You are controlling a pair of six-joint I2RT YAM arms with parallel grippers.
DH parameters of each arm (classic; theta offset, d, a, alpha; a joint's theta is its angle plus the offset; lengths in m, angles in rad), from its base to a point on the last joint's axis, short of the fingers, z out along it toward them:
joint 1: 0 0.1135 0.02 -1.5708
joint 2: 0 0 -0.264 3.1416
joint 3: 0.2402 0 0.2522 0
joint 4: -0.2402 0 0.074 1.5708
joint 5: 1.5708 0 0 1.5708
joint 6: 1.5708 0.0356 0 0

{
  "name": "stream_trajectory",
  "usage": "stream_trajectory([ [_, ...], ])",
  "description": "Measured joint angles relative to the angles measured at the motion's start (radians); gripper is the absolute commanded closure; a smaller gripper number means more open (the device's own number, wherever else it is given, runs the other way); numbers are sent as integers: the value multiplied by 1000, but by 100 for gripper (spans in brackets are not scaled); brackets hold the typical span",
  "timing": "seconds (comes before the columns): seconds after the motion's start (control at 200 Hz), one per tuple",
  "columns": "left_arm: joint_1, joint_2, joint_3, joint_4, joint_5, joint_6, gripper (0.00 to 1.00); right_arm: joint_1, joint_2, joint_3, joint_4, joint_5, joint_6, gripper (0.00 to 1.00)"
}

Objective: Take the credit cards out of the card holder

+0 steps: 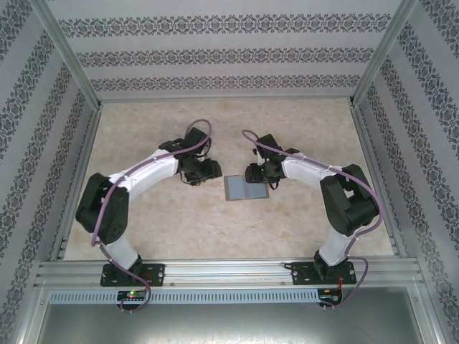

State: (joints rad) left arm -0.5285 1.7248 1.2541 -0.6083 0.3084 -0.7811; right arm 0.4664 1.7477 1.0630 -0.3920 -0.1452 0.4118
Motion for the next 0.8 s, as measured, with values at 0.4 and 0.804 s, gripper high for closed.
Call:
stream_trajectory([
  [0.4,-70,231,98,95,77,-62,69,-22,23,-17,2,-2,-2,51],
  [0.804,-79,322,162,109,111,-64,71,-32,30,-19,16,-24,-2,52],
])
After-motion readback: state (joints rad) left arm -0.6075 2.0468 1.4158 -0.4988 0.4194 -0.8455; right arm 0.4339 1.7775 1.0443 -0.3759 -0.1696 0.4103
